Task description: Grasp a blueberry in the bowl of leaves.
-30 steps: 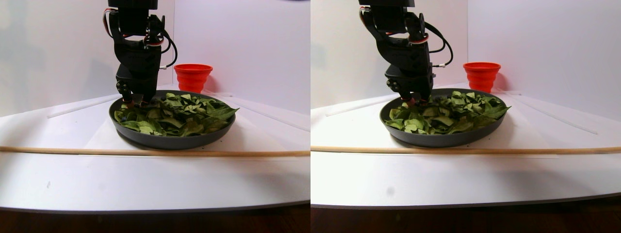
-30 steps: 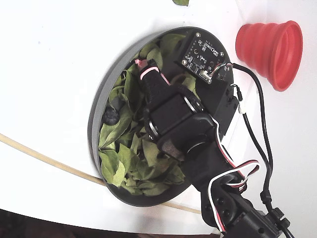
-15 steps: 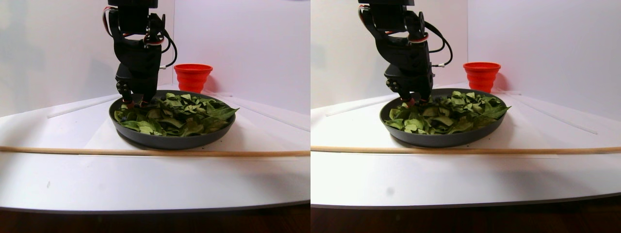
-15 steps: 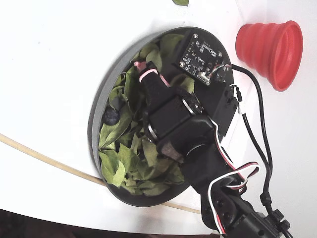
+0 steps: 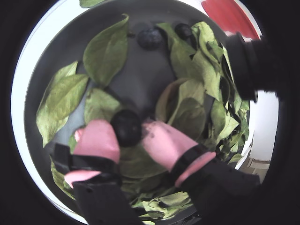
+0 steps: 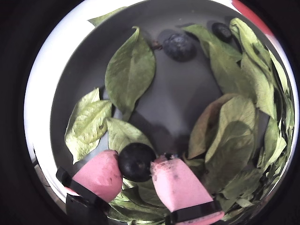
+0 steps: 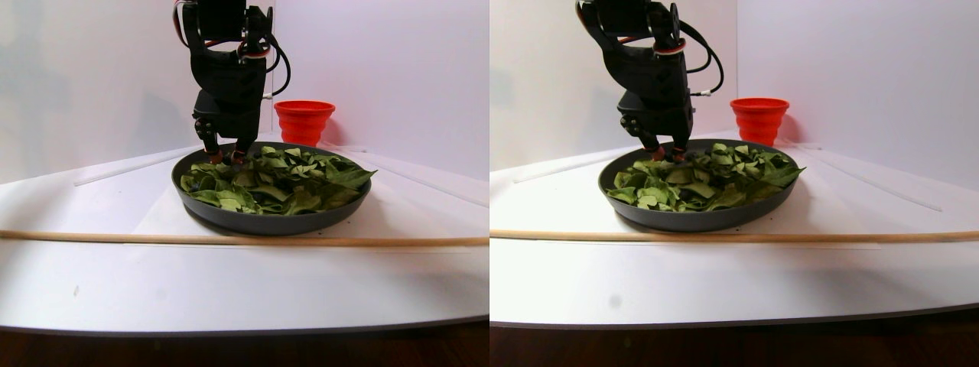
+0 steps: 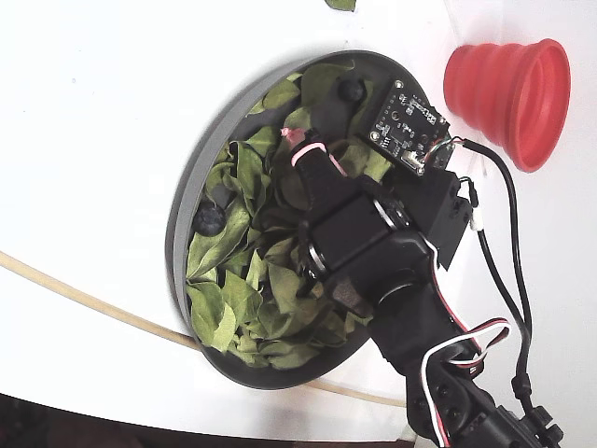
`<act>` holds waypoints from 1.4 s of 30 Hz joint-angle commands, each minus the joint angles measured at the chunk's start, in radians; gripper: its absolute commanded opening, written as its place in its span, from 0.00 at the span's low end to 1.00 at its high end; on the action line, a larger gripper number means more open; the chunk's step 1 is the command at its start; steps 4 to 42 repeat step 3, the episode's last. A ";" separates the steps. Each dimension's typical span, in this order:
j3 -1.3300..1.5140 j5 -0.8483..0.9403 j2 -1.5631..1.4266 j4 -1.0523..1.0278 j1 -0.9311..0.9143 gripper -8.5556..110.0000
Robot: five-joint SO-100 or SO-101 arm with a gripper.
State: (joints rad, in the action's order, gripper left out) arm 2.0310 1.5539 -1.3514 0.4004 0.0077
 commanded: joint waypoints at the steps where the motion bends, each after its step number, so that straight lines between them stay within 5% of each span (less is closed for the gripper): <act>1: 0.006 0.008 -0.126 -0.005 -0.009 0.16; 42: 0.011 0.009 -0.140 -0.009 -0.012 0.16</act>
